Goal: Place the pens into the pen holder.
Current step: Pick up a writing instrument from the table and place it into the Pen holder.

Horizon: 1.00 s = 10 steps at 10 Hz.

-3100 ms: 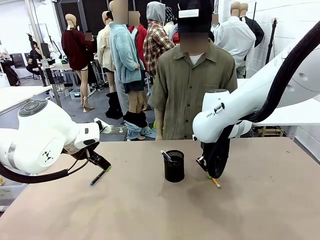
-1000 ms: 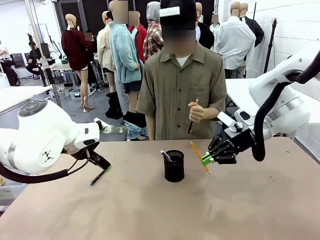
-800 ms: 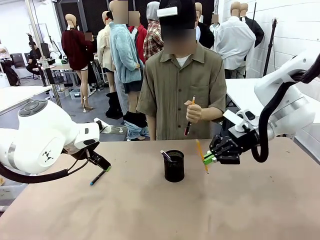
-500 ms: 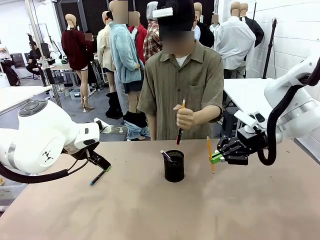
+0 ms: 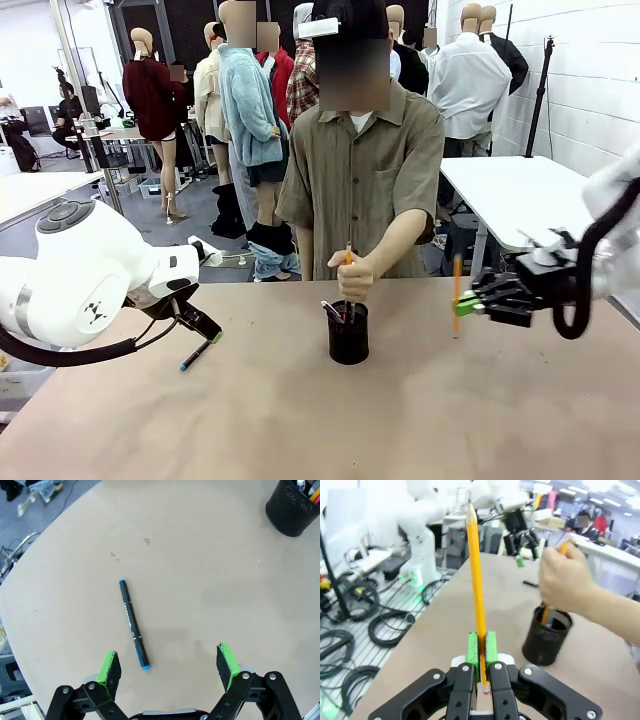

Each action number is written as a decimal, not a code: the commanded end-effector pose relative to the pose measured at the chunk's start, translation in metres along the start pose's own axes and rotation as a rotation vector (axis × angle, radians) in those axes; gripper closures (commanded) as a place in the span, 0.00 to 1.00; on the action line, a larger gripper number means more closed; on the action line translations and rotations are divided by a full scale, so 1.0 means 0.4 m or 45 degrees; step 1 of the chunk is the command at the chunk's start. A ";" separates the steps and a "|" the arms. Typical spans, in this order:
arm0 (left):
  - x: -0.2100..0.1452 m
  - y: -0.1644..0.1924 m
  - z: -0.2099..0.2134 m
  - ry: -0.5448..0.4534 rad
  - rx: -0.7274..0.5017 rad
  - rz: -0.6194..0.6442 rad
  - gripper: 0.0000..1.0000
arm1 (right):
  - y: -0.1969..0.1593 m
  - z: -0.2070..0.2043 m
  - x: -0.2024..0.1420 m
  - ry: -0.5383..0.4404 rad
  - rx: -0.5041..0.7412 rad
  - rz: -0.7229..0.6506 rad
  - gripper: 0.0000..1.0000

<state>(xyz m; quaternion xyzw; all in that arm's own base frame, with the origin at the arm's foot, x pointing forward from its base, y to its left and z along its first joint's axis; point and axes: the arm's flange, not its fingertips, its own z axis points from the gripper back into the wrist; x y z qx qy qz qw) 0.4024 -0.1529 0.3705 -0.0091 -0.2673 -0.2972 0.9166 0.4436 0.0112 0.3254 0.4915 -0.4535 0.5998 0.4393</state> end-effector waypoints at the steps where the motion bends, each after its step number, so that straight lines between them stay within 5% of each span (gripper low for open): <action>1: -0.001 0.004 0.002 -0.002 -0.001 0.006 0.00 | 0.084 0.112 -0.041 -0.135 -0.220 -0.010 1.00; 6: -0.001 0.004 0.002 -0.002 -0.001 0.006 0.00 | 0.324 0.339 -0.166 -0.289 -0.701 -0.173 1.00; 10: -0.001 0.004 0.002 -0.002 -0.001 0.006 0.00 | 0.313 0.266 -0.077 -0.309 -0.768 -0.197 1.00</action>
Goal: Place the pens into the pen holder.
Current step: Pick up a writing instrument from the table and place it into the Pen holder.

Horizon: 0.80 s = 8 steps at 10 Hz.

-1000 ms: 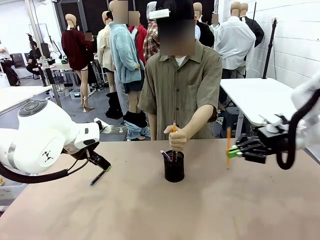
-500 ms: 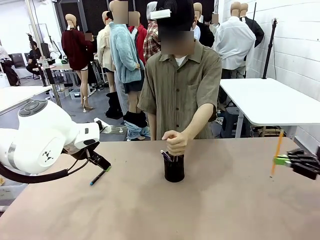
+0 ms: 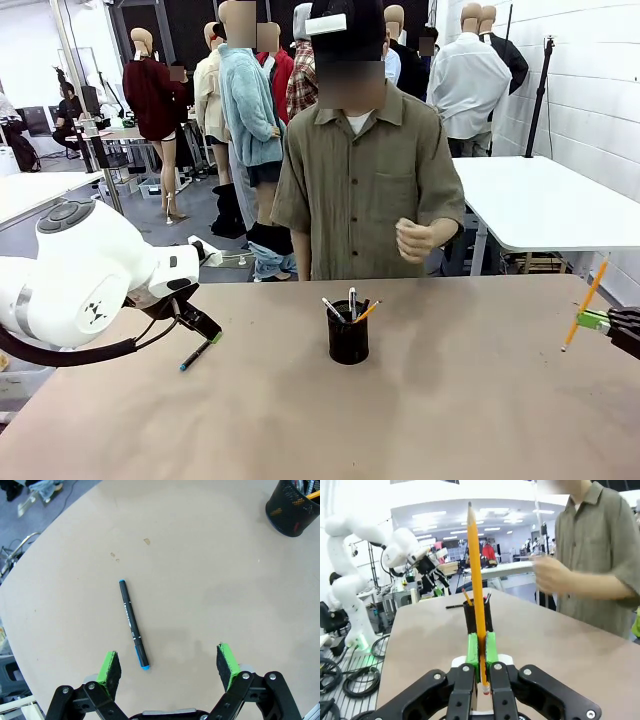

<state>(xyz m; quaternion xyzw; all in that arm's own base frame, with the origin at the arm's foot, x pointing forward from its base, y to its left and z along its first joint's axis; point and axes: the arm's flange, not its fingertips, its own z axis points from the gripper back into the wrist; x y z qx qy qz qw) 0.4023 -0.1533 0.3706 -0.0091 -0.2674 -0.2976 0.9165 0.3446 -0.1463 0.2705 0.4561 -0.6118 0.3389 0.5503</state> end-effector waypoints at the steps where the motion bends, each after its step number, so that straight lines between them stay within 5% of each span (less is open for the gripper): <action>1: -0.002 0.005 0.002 -0.002 -0.001 0.007 0.00 | 0.044 -0.152 0.103 0.052 -0.048 0.028 1.00; 3: -0.002 0.005 0.002 -0.002 -0.001 0.007 0.00 | 0.085 -0.308 0.180 0.121 -0.030 0.084 1.00; 7: -0.002 0.005 0.002 -0.002 -0.001 0.007 0.00 | 0.120 -0.545 0.218 0.194 -0.254 0.054 1.00; 8: -0.002 0.005 0.002 -0.002 -0.001 0.007 0.00 | 0.099 -0.607 0.209 0.202 -0.154 0.048 1.00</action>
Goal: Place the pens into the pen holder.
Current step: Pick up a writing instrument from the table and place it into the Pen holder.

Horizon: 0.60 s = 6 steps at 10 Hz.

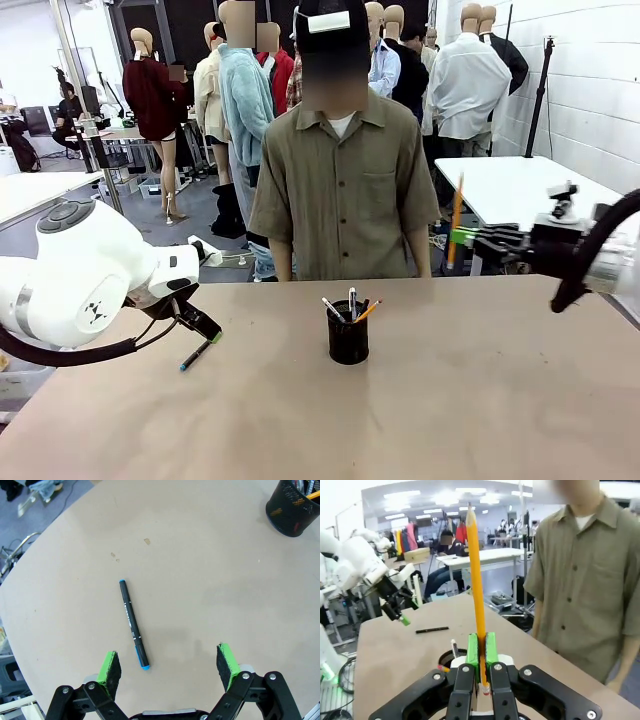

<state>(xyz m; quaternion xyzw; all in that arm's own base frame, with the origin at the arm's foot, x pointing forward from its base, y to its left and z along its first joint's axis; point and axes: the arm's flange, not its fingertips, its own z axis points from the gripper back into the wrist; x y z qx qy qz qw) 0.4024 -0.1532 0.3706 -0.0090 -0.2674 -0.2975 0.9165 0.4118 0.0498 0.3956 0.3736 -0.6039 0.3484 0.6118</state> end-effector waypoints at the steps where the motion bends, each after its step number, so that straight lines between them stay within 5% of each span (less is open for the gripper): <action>1: -0.002 0.005 0.002 -0.002 -0.001 0.007 0.00 | 0.057 -0.103 0.004 0.034 0.063 -0.035 1.00; 6: -0.002 0.005 0.002 -0.002 -0.001 0.007 0.00 | 0.093 -0.345 -0.009 0.176 0.264 -0.042 1.00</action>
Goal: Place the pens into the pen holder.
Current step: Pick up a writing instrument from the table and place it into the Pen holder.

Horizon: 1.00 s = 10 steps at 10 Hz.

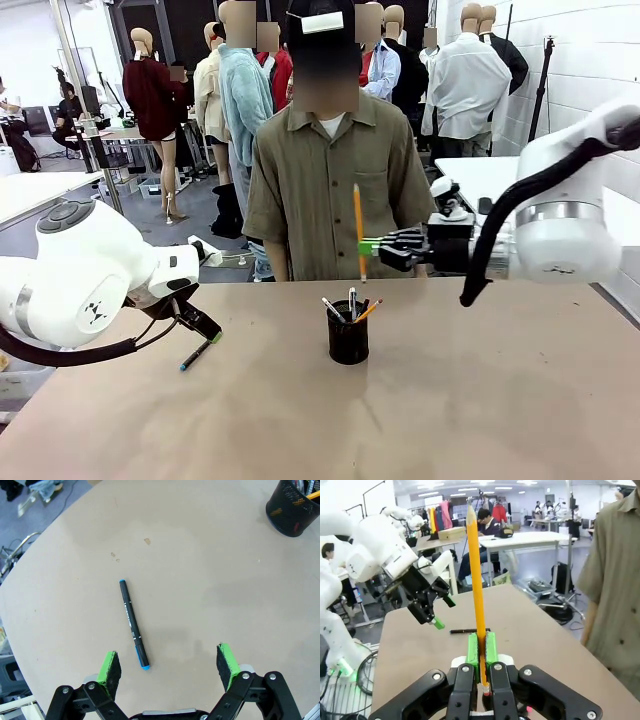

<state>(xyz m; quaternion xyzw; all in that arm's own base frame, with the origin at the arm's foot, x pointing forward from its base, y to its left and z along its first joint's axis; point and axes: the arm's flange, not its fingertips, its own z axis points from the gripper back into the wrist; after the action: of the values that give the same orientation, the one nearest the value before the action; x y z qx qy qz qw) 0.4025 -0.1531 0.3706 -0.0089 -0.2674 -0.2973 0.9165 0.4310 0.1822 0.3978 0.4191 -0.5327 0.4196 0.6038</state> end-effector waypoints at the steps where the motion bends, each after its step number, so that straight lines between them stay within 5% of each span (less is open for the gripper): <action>1: -0.002 0.005 0.002 -0.002 -0.001 0.006 0.00 | -0.042 -0.051 -0.014 0.074 0.049 -0.049 1.00; 10: -0.002 0.005 0.002 -0.002 -0.001 0.006 0.00 | -0.131 -0.176 -0.118 0.318 0.119 -0.127 1.00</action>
<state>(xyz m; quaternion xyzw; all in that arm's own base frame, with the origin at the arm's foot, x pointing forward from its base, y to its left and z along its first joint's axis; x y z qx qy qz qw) 0.4025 -0.1530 0.3706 -0.0089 -0.2674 -0.2972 0.9166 0.4887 0.2291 0.3432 0.4201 -0.4309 0.4605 0.6526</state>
